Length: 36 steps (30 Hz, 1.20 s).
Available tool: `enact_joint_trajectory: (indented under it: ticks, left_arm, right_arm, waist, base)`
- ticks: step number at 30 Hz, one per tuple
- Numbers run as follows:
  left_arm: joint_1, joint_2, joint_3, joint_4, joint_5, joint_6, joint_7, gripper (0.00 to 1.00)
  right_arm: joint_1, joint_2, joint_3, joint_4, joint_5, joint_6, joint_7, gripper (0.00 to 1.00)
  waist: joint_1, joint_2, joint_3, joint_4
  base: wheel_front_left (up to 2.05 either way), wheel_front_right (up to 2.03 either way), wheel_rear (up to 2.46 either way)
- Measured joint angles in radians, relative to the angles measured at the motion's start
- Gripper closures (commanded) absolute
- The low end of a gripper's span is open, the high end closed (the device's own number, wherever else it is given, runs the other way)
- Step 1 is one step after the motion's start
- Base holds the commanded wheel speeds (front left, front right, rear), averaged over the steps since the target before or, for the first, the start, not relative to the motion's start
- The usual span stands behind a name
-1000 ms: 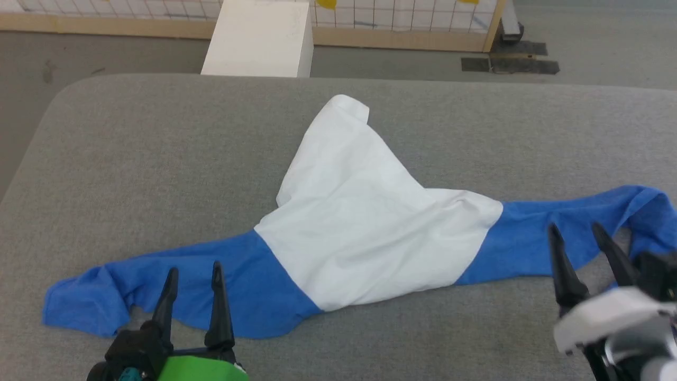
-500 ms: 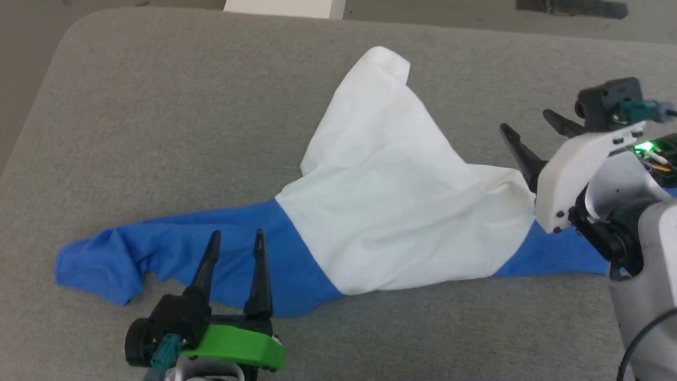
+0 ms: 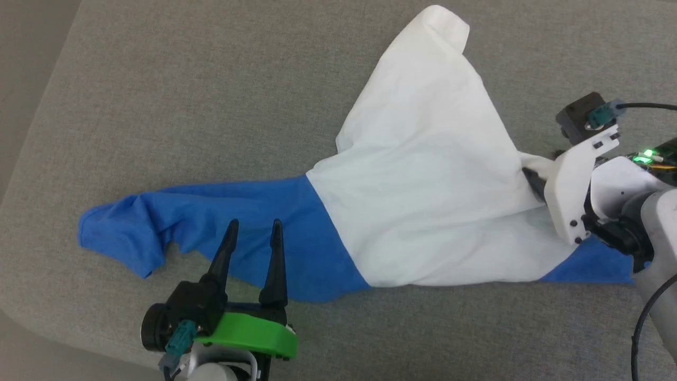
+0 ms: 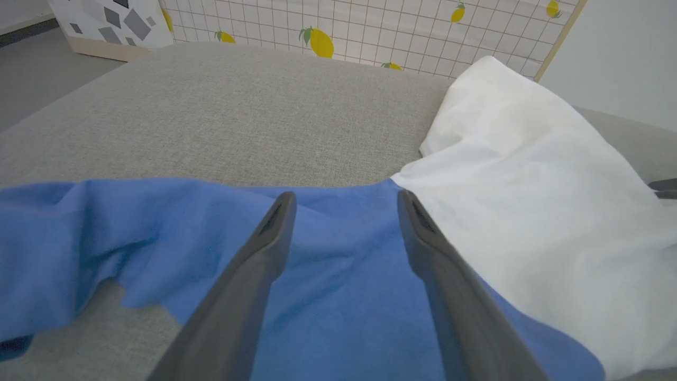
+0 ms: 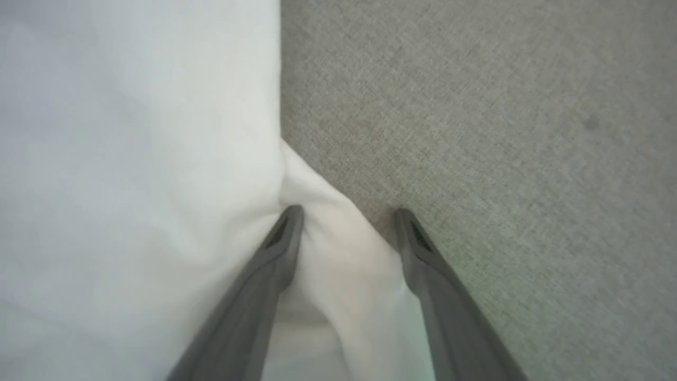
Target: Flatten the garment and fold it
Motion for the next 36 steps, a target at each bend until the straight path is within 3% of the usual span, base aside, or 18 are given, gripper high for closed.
enact_joint_trajectory:
  ticks: [1, 6, 8, 9, 10, 16, 17, 18, 19, 24, 27, 31, 36]
  left_arm:
    - [-0.005, 0.0, 0.002, 0.002, 0.0, 0.0, 0.0, 0.0]
    - [-0.02, 0.001, 0.014, 0.012, 0.0, -0.002, 0.0, 0.0]
    - [-0.024, 0.002, 0.017, 0.017, 0.0, -0.005, -0.003, 0.0]
    - [-0.025, 0.001, 0.012, 0.021, 0.002, -0.006, -0.003, 0.0]
    - [-0.025, 0.001, 0.011, 0.022, 0.002, -0.006, -0.003, 0.0]
    - [-0.02, 0.003, 0.016, 0.029, 0.001, -0.009, -0.003, 0.0]
    - [-0.019, 0.004, 0.016, 0.03, 0.0, -0.009, -0.003, 0.0]
    - [-0.019, 0.005, 0.016, 0.03, 0.0, -0.009, -0.003, 0.0]
    - [-0.019, 0.007, 0.016, 0.032, 0.0, -0.009, -0.003, 0.0]
    - [-0.018, 0.022, 0.015, 0.032, 0.0, -0.009, 0.005, 0.0]
    - [-0.014, 0.028, 0.014, 0.031, -0.001, -0.009, 0.011, 0.0]
    - [-0.011, 0.032, 0.006, 0.024, -0.001, -0.009, 0.019, 0.0]
    - [-0.018, 0.031, -0.01, 0.023, -0.001, -0.019, 0.019, 0.0]
  right_arm:
    - [-0.006, 0.002, -0.003, 0.011, 0.0, 0.0, -0.02, 1.0]
    - [-0.027, 0.048, -0.091, 0.076, -0.014, 0.001, -0.127, 1.0]
    - [-0.028, 0.049, -0.184, 0.102, -0.043, 0.001, -0.17, 1.0]
    - [-0.025, 0.023, -0.339, 0.114, -0.093, 0.001, -0.209, 1.0]
    - [-0.018, 0.017, -0.395, 0.111, -0.107, 0.001, -0.217, 1.0]
    - [0.151, 0.022, -0.653, 0.094, -0.206, 0.0, -0.214, 1.0]
    - [0.184, 0.03, -0.678, 0.093, -0.225, 0.0, -0.209, 0.82]
    - [0.205, 0.041, -0.696, 0.092, -0.232, 0.0, -0.209, 0.16]
    - [0.222, 0.063, -0.716, 0.088, -0.235, 0.0, -0.211, 0.0]
    - [0.216, 0.139, -0.704, 0.002, -0.233, 0.0, -0.269, 0.0]
    - [0.165, 0.153, -0.662, -0.09, -0.201, 0.0, -0.287, 0.0]
    - [0.081, 0.136, -0.589, -0.161, -0.174, 0.0, -0.258, 0.0]
    - [0.0, 0.107, -0.533, -0.093, -0.189, 0.0, -0.178, 0.0]
  waist:
    - [0.0, 0.0, 0.004, 0.002]
    - [0.0001, 0.0, 0.004, -0.014]
    - [0.0, 0.0, -0.002, -0.028]
    - [0.0, 0.0, -0.011, -0.042]
    - [0.0, 0.0, -0.014, -0.046]
    - [0.0, 0.0001, -0.035, -0.066]
    - [0.0, 0.0, -0.039, -0.069]
    - [0.0, 0.0, -0.042, -0.072]
    - [0.0, 0.0, -0.045, -0.075]
    - [0.0001, 0.0, -0.063, -0.087]
    - [0.0001, 0.0, -0.074, -0.093]
    - [0.0, 0.0, -0.076, -0.098]
    - [0.0, 0.0, -0.043, -0.091]
  base:
    - [0.0, 0.0, 0.0]
    - [0.0, 0.0, 0.0]
    - [0.0, 0.0, 0.0]
    - [0.0, 0.0, 0.0]
    - [0.0, 0.0, 0.0]
    - [0.0, 0.0, 0.0]
    - [0.0, 0.0, 0.0]
    - [0.0, 0.0, 0.0]
    - [0.0, 0.0, 0.0]
    - [0.0, 0.0, 0.0]
    - [0.0, 0.0, 0.0]
    - [0.0, 0.0, 0.0]
    - [0.0, 0.0, 0.0]
